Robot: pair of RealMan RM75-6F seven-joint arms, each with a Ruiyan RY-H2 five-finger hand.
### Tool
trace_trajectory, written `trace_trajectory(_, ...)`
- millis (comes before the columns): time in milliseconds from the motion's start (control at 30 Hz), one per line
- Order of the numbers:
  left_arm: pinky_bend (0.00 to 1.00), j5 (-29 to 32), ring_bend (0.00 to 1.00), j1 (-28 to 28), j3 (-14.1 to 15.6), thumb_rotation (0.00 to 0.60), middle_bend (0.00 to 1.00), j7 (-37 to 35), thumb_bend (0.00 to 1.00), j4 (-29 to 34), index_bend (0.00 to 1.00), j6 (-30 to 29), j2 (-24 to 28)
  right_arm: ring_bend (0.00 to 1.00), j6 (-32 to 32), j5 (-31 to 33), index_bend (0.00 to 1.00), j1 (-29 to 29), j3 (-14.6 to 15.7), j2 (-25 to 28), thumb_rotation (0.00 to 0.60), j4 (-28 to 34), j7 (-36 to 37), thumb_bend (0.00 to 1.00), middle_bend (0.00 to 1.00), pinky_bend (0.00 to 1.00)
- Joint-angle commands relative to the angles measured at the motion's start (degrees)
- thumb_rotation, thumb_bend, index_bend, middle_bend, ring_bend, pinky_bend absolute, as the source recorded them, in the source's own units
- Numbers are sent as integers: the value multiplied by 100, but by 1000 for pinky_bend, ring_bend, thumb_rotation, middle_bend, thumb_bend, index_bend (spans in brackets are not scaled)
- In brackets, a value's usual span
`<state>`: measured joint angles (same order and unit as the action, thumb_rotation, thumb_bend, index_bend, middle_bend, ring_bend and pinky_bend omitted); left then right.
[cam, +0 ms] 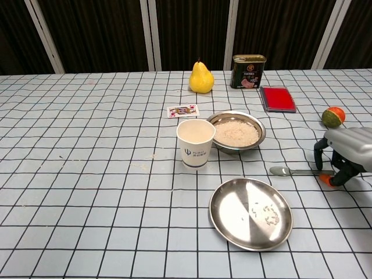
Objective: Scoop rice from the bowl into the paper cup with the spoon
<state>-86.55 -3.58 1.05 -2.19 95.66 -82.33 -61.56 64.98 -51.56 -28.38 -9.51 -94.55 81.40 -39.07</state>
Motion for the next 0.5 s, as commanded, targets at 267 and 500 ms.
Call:
trace_trajectory(267, 0, 1, 0, -2, 1, 600, 0, 15, 21, 10, 0, 6, -1, 999, 58, -27, 588, -11, 38, 9, 600, 42, 33, 447, 965, 980)
trace_trajectory(500, 0, 3, 0, 0, 4, 600, 0, 23, 21, 16, 0, 8, -1, 999, 96, -23, 601, -15, 46, 48, 600, 104, 38, 457, 964, 981)
